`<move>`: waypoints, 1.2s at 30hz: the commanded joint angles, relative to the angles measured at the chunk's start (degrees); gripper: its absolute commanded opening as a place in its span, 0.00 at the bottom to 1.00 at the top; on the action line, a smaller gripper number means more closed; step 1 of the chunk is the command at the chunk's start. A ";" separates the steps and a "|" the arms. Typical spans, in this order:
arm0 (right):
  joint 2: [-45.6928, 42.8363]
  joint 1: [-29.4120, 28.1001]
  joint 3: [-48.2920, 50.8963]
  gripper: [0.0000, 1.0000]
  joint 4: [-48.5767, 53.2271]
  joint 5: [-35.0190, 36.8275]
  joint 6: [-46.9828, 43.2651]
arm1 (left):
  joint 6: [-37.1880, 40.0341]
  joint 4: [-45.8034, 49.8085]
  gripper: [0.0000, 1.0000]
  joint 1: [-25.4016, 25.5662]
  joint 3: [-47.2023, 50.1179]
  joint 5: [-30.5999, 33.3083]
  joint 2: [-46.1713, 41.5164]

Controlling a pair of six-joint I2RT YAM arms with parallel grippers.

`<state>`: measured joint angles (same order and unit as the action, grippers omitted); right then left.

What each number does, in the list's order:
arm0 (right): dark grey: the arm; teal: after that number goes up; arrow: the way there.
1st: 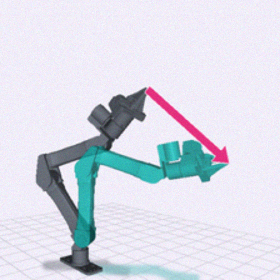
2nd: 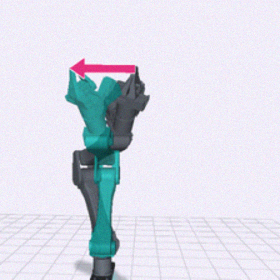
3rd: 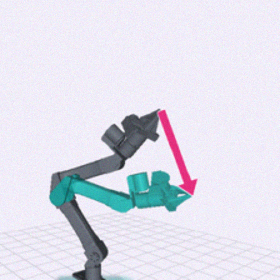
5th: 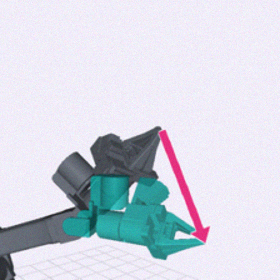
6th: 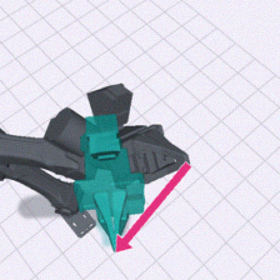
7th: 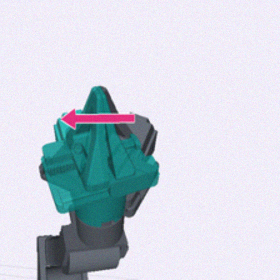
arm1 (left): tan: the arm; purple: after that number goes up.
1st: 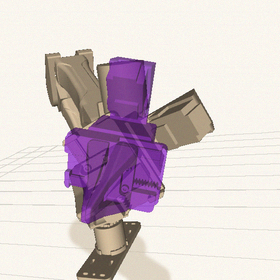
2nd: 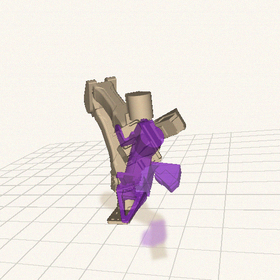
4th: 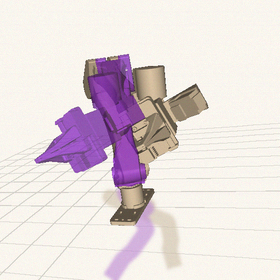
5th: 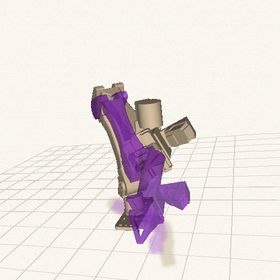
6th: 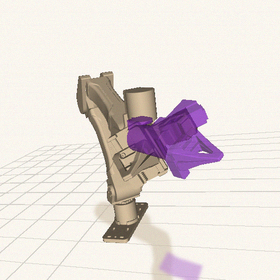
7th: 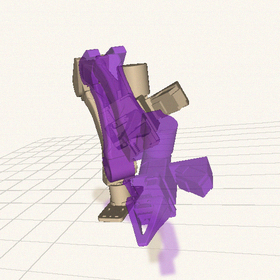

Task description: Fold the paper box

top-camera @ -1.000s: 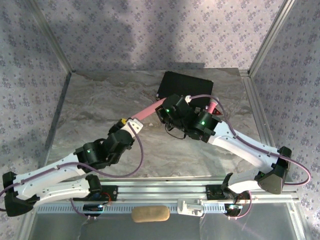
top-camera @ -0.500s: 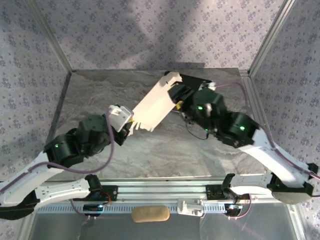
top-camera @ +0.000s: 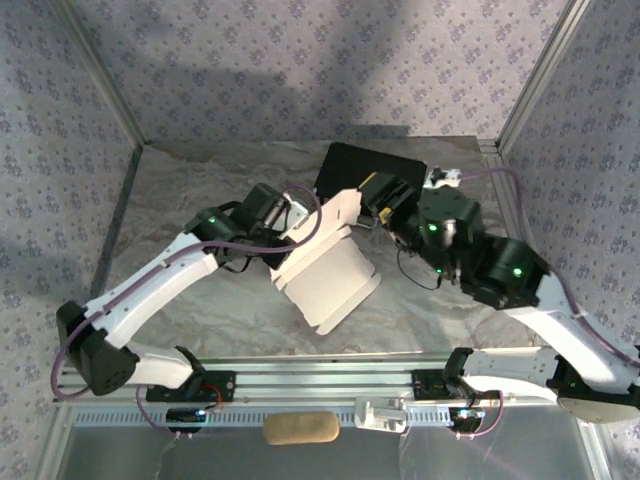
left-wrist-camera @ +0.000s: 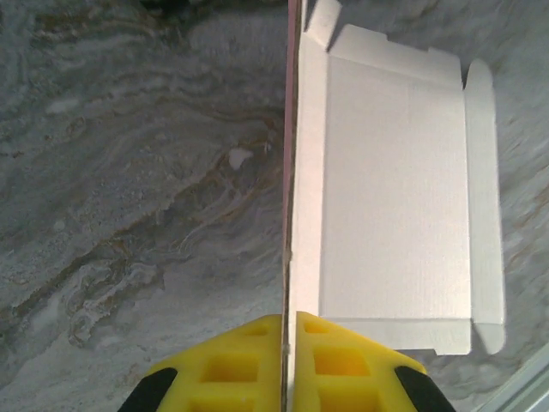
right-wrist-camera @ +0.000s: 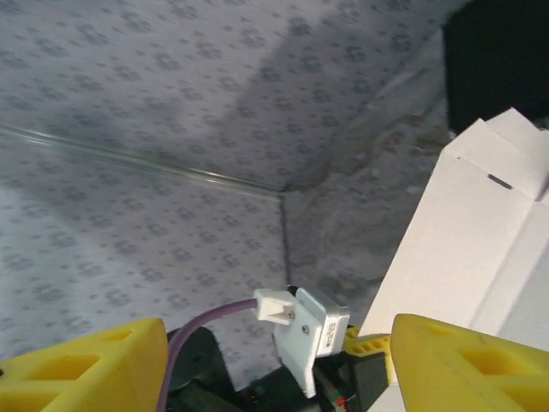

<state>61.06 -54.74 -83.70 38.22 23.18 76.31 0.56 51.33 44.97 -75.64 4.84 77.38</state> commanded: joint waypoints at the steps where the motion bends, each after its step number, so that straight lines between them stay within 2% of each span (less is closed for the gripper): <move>1: 2.22 3.91 7.02 0.68 -6.04 -5.99 2.06 | 6.60 -3.81 0.00 -0.64 1.01 1.51 0.96; 8: 7.08 13.25 22.52 0.61 -25.92 -18.61 6.40 | 11.94 -13.71 0.00 -0.64 7.74 1.45 1.29; 14: 14.32 14.58 26.15 0.58 -36.79 -23.67 6.74 | 13.81 -18.96 0.00 -0.66 11.30 0.75 2.20; 19: 20.39 14.79 28.22 0.53 -44.37 -26.97 10.51 | 14.55 -20.05 0.00 -0.66 12.16 0.68 4.30; 22: 21.65 14.38 29.79 0.47 -46.09 -27.29 12.65 | 14.99 -20.89 0.00 -0.64 12.79 1.22 4.47; 27: 21.37 13.93 31.74 0.43 -47.07 -25.40 13.29 | 15.53 -21.97 0.00 -0.93 13.78 1.41 4.64; 31: 23.40 14.31 32.14 0.39 -49.15 -26.67 14.26 | 15.46 -22.67 0.00 -1.35 14.15 0.88 4.77; 36: 24.24 14.30 33.14 0.28 -50.75 -26.40 15.44 | 15.00 -23.03 0.00 -1.37 14.30 0.38 4.91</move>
<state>84.60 -40.53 -51.44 -10.59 -2.87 90.41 14.81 28.38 43.86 -61.69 5.76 81.56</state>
